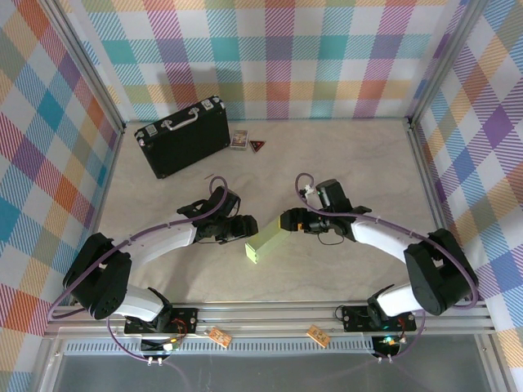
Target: Fold the paper box
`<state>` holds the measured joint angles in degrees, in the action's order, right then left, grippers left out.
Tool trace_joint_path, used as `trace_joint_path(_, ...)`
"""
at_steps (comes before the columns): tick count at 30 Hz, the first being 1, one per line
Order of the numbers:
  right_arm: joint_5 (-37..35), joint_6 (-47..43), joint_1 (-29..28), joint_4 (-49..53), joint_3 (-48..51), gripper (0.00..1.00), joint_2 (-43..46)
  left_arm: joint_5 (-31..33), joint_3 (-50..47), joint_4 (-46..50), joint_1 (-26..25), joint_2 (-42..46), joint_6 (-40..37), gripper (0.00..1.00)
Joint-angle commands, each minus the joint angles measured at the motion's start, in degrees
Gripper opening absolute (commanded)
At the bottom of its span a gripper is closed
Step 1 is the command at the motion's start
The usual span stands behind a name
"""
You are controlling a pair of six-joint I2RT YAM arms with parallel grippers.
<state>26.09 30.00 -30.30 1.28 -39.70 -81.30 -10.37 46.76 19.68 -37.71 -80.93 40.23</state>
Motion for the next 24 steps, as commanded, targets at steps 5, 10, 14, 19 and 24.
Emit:
trace_joint_path(5,-3.0,0.0,-0.5,1.0,2.0,0.68,-2.5,0.1,0.1,2.1,0.0,8.4,-2.4,0.75)
trace_joint_path(10,-2.9,0.5,-0.5,0.2,1.5,0.66,-3.6,-5.2,-1.8,3.8,-1.1,15.0,-4.0,0.77)
trace_joint_path(14,-2.5,0.6,-0.6,-0.2,1.1,0.66,-4.3,-5.6,-3.9,6.9,-4.5,18.2,-3.5,0.78)
trace_joint_path(19,-2.2,0.9,-0.6,-0.9,1.2,0.65,-4.7,-2.2,-8.6,6.9,-7.1,19.6,0.5,0.74)
trace_joint_path(24,-1.8,0.5,-0.5,-0.5,1.3,0.65,-4.7,2.7,-10.4,8.0,-7.0,19.9,3.0,0.68)
